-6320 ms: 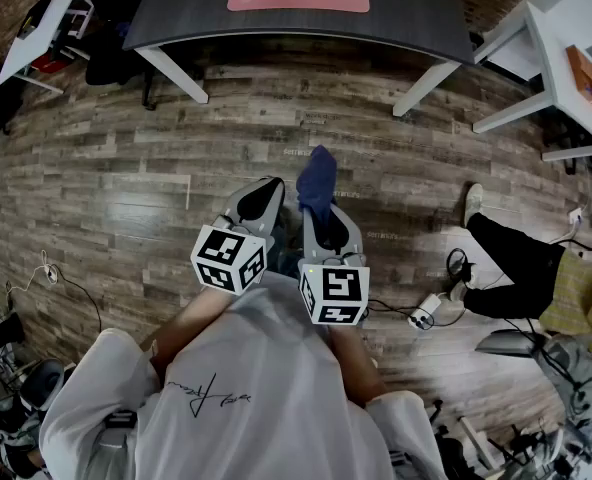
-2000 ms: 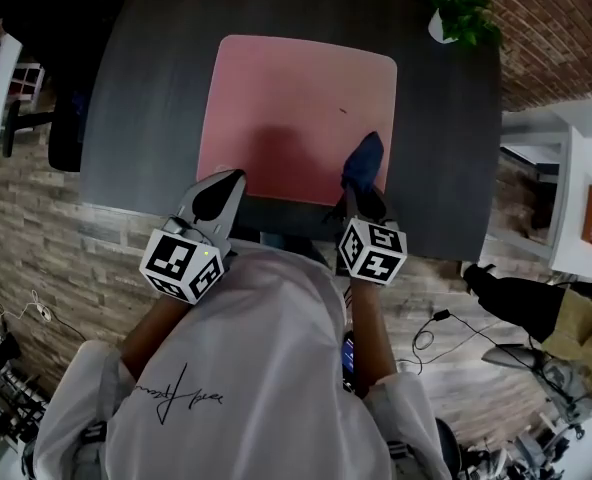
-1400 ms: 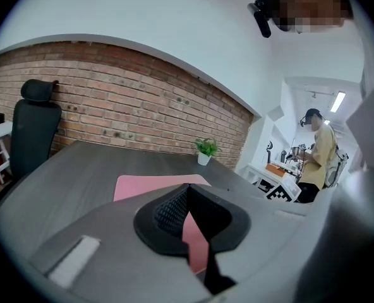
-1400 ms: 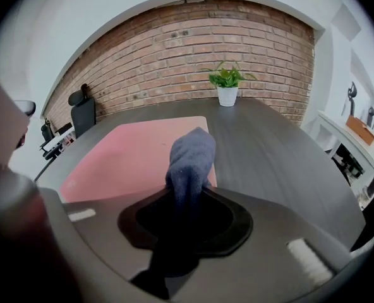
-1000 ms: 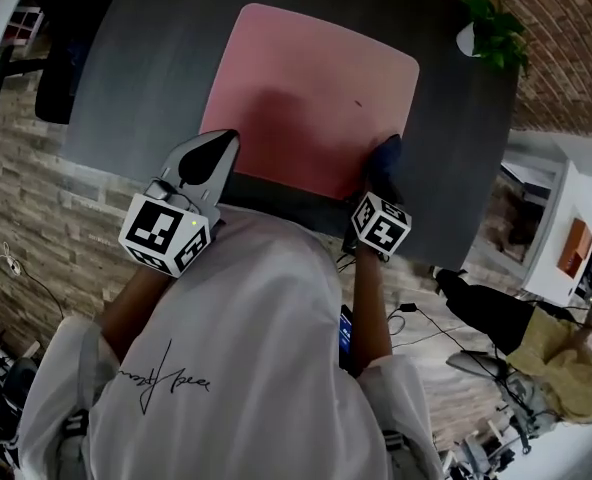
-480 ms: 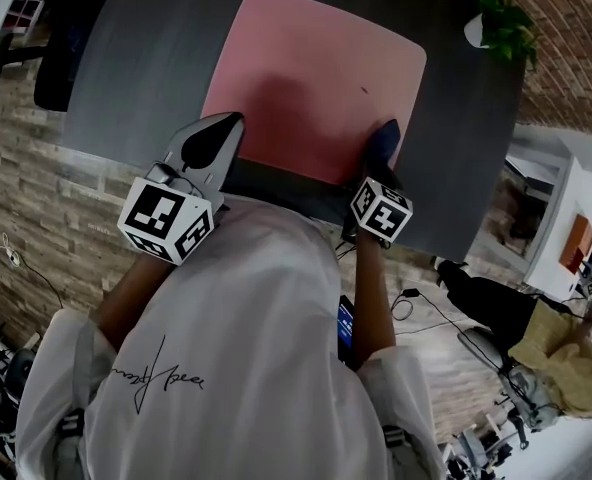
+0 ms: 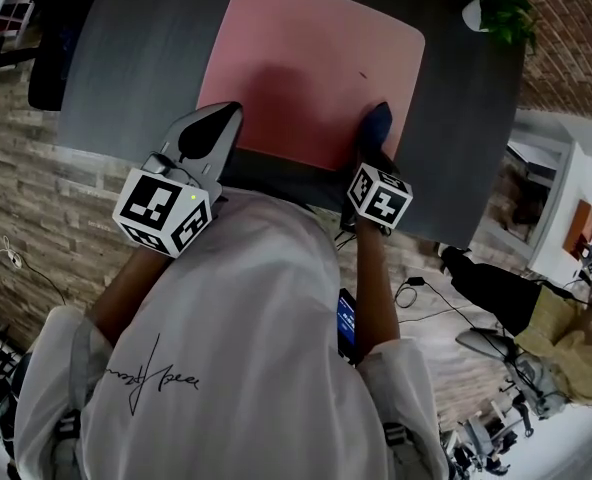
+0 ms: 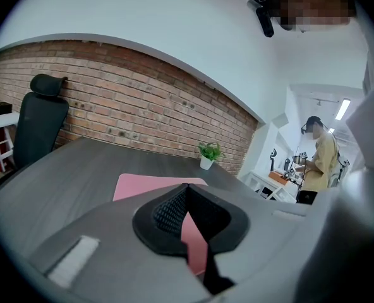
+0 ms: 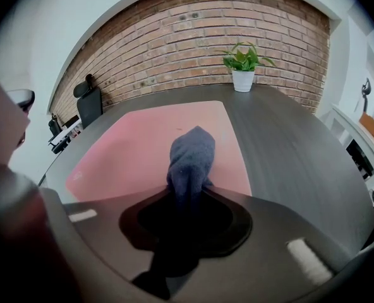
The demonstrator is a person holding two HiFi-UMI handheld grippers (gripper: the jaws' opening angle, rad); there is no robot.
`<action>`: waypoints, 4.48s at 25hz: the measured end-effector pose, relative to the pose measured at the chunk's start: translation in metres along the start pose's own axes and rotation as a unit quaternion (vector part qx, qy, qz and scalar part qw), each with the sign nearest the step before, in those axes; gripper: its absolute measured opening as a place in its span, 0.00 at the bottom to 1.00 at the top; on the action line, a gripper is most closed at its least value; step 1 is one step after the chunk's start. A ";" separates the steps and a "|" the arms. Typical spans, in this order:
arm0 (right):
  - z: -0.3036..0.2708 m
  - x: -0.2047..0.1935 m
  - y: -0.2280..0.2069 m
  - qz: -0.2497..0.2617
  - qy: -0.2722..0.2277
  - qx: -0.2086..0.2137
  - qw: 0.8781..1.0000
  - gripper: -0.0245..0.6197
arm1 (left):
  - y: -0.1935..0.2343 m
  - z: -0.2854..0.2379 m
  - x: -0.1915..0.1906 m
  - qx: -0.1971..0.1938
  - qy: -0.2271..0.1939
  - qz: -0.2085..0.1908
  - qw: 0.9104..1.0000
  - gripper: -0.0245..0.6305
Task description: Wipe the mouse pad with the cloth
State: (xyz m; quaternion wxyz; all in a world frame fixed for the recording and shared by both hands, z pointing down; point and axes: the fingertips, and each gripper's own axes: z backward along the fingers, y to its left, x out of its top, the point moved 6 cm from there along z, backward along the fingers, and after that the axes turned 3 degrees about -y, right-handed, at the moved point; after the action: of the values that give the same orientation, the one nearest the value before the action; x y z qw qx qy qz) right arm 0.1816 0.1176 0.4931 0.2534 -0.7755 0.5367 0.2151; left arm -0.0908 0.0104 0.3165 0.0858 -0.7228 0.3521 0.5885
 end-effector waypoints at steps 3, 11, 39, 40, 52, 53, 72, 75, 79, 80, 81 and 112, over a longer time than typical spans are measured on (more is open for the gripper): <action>0.001 -0.001 0.003 0.004 0.007 0.012 1.000 0.16 | 0.000 0.002 -0.002 0.000 0.001 0.001 1.000 0.04; -0.002 -0.003 0.013 0.021 0.019 0.033 0.999 0.16 | 0.004 0.009 -0.004 0.000 0.000 -0.001 1.000 0.04; -0.010 -0.005 0.061 0.027 0.032 0.100 0.994 0.17 | 0.002 0.008 -0.005 -0.006 0.004 -0.014 1.000 0.05; -0.010 -0.005 0.064 0.026 0.032 0.104 0.994 0.17 | 0.002 0.009 -0.005 -0.006 0.004 -0.014 1.000 0.05; -0.018 -0.004 0.089 0.030 0.037 0.129 0.990 0.17 | 0.008 0.018 -0.009 -0.005 0.008 -0.010 1.000 0.06; -0.019 -0.004 0.091 0.033 0.037 0.130 0.990 0.17 | 0.009 0.019 -0.009 -0.003 0.008 -0.009 1.000 0.06; -0.029 -0.002 0.135 0.056 0.055 0.172 0.982 0.17 | 0.020 0.017 -0.009 -0.006 0.011 0.009 1.000 0.06; -0.030 -0.002 0.140 0.057 0.057 0.176 0.981 0.17 | 0.022 0.018 -0.010 -0.003 0.009 0.013 1.000 0.06; -0.032 -0.003 0.146 0.057 0.058 0.181 0.980 0.17 | 0.025 0.020 -0.011 -0.004 0.009 0.016 1.000 0.06; -0.032 -0.004 0.148 0.058 0.058 0.182 0.980 0.17 | 0.025 0.020 -0.011 -0.004 0.009 0.017 1.000 0.06; -0.032 -0.004 0.149 0.059 0.059 0.184 0.979 0.17 | 0.026 0.020 -0.011 -0.005 0.009 0.017 1.000 0.06; -0.051 0.003 0.207 0.105 0.094 0.262 0.955 0.17 | 0.052 0.019 -0.007 0.060 0.018 0.033 0.998 0.06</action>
State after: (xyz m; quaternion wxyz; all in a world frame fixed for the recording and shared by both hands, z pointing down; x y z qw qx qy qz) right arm -0.0095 0.0226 0.4973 0.3717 -0.6378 0.6743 0.0190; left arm -0.1383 -0.0147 0.3322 0.1032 -0.7151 0.4115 0.5556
